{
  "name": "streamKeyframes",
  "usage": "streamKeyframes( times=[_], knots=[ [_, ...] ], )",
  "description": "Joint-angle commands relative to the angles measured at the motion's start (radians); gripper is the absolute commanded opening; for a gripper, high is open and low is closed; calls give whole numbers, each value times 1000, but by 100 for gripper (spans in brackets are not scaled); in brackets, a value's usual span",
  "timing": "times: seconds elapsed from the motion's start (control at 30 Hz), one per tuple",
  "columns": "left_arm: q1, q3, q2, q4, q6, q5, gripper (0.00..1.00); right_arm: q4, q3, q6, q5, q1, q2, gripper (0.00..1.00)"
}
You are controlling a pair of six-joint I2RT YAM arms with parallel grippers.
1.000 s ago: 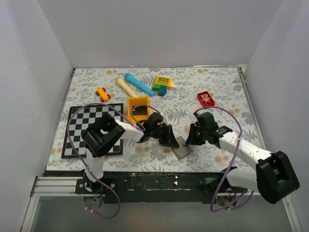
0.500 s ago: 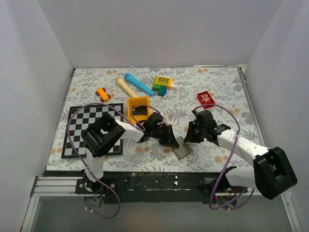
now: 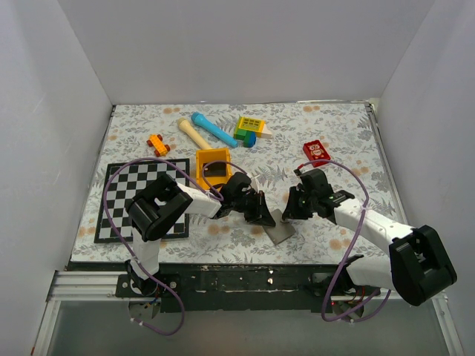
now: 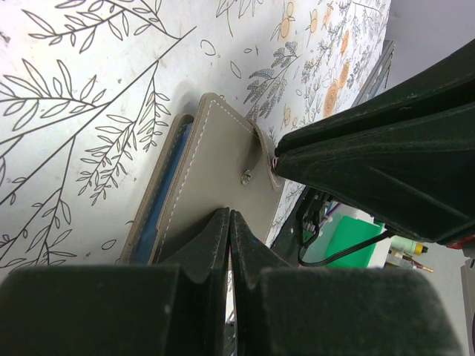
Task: Put the credit cards into the card holder
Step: Close the card holder at the center of the board.
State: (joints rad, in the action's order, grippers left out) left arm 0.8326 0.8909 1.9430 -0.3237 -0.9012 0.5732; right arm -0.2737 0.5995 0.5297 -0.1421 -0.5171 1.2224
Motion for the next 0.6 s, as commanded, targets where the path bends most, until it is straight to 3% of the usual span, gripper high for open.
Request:
streamKeyframes(
  times=[0.0, 0.57],
  knots=[
    [-21, -10, 48, 84, 50, -142, 0, 18, -4, 10, -22, 2, -27, 21],
    [-21, -9, 53, 84, 51, -139, 0, 67, -49, 53, -57, 2, -18, 21]
  ],
)
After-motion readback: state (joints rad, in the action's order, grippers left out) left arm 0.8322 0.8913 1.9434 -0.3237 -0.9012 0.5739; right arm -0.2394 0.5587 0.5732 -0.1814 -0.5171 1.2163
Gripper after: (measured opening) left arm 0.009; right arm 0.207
